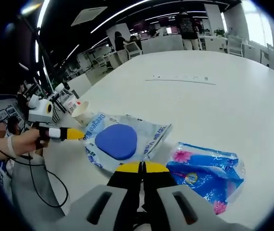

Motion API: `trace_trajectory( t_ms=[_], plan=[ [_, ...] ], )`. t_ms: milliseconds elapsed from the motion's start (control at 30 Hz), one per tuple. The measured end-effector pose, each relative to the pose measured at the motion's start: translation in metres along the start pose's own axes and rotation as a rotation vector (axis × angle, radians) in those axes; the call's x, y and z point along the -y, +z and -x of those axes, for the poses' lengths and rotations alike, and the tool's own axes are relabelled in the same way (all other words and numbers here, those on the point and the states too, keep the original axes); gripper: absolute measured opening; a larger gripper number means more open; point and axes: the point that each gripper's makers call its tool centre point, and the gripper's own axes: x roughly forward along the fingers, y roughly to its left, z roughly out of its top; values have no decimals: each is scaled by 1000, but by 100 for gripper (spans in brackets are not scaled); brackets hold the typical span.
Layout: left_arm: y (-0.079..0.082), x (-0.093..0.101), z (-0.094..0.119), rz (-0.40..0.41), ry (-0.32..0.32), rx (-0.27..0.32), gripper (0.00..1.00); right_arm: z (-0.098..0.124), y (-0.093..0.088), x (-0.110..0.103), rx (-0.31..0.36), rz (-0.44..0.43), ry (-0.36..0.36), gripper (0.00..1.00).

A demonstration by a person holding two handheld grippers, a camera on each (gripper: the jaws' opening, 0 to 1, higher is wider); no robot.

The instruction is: Arrange the tabletop items into an orderly group along one side of the table until the central work area is clear of visible clutter.

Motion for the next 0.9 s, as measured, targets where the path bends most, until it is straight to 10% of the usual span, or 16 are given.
trace_trajectory(
  t_ms=[900],
  plan=[
    [-12,-8,-3,30,32,16,0,-16,-13,6,-6,10,-97,0]
  ],
)
